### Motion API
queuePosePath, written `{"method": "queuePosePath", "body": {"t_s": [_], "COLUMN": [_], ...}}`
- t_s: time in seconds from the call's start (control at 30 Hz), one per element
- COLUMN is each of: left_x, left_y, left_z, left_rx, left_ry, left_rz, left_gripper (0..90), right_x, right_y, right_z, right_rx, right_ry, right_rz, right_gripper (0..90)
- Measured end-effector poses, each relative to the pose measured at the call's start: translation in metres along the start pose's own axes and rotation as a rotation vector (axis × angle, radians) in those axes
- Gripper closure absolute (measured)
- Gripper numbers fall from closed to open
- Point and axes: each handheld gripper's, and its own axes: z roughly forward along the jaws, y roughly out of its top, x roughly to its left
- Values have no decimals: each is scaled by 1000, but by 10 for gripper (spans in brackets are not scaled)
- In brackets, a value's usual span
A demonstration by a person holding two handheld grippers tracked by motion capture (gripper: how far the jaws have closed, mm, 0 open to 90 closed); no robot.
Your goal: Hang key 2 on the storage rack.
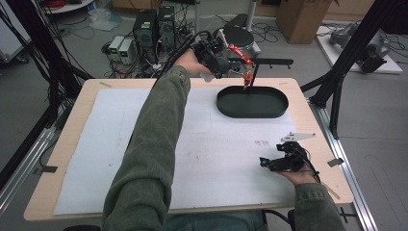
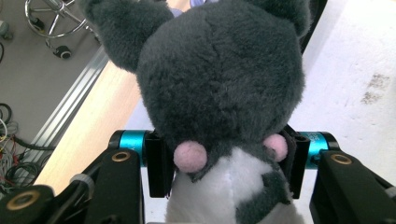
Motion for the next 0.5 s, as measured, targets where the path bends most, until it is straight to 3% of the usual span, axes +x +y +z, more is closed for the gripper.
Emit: {"method": "queuePosePath", "body": {"t_s": [0.37, 0.5], "left_x": [10, 12], "left_y": [-2, -4], "left_z": [15, 16], "left_rx": [-33, -27], "left_ry": [-14, -17], "left_rz": [-63, -71], "left_gripper": [483, 373], "right_x": [0, 0], "right_y": [-1, -1], "right_z": [0, -1], "right_rx": [-7, -1], "right_ry": [12, 14], "right_rz": [6, 10], "right_gripper": [6, 6]}}
